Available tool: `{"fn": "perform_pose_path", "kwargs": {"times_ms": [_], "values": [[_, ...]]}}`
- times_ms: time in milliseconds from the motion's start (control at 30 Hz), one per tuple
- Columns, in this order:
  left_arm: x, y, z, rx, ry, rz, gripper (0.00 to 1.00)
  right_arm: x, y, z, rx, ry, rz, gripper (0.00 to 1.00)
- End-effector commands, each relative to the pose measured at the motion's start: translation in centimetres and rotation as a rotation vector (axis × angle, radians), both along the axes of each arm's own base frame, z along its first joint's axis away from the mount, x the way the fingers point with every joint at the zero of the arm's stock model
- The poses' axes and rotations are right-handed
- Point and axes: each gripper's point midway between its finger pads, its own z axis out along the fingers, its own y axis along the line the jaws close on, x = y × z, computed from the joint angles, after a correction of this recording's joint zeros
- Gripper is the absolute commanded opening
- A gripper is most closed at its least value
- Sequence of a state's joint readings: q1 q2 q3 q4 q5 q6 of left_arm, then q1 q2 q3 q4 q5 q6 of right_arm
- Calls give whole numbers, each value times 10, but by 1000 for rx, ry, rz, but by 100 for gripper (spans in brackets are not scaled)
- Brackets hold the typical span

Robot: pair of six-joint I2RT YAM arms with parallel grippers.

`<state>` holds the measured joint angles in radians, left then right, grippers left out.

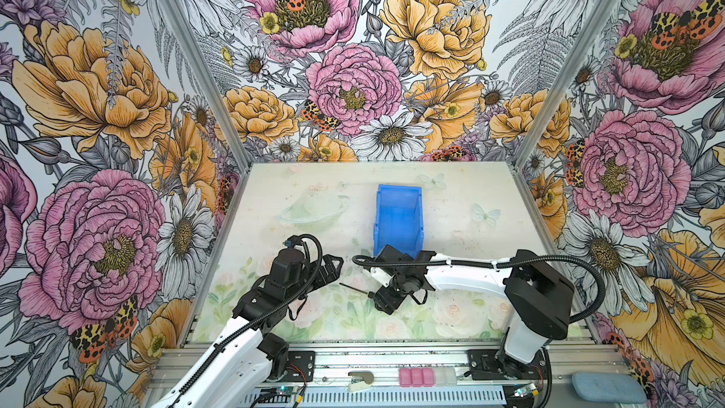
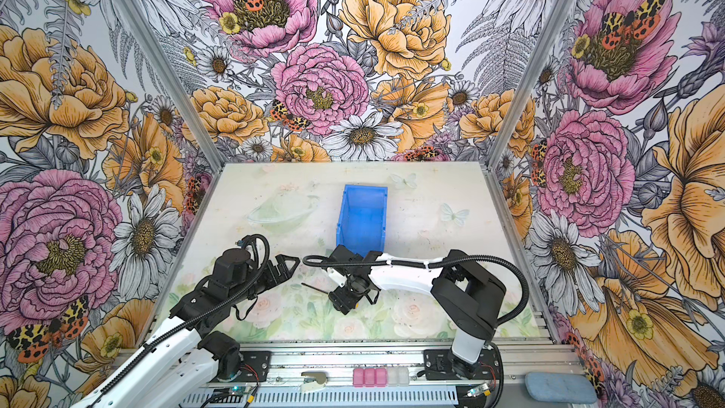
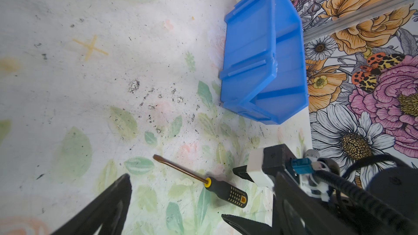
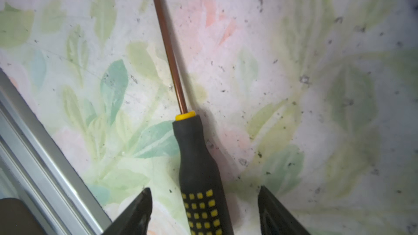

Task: Put the screwdriver in the bin
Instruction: Pick up the screwdriver from the bottom-center of the table.

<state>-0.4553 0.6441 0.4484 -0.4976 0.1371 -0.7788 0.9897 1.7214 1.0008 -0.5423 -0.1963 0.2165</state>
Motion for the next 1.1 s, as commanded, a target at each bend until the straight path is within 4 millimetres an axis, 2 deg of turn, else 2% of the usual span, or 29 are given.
{"fn": "perform_pose_path", "kwargs": {"times_ms": [0, 300, 567, 800, 1067], "values": [[-10, -10, -1, -19, 22, -74, 99, 2, 8, -4, 23, -19, 3, 68], [-15, -19, 2, -32, 26, -129, 99, 3, 3, -11, 8, -31, -16, 39], [-14, -17, 4, -32, 15, -118, 99, 7, -1, 0, 23, -71, -38, 18], [-9, -18, 21, -13, -55, -133, 99, 25, 1, 32, 87, -118, -146, 1], [0, -23, 36, 15, -118, -166, 99, 55, -8, 80, 192, -183, -295, 0]]}}
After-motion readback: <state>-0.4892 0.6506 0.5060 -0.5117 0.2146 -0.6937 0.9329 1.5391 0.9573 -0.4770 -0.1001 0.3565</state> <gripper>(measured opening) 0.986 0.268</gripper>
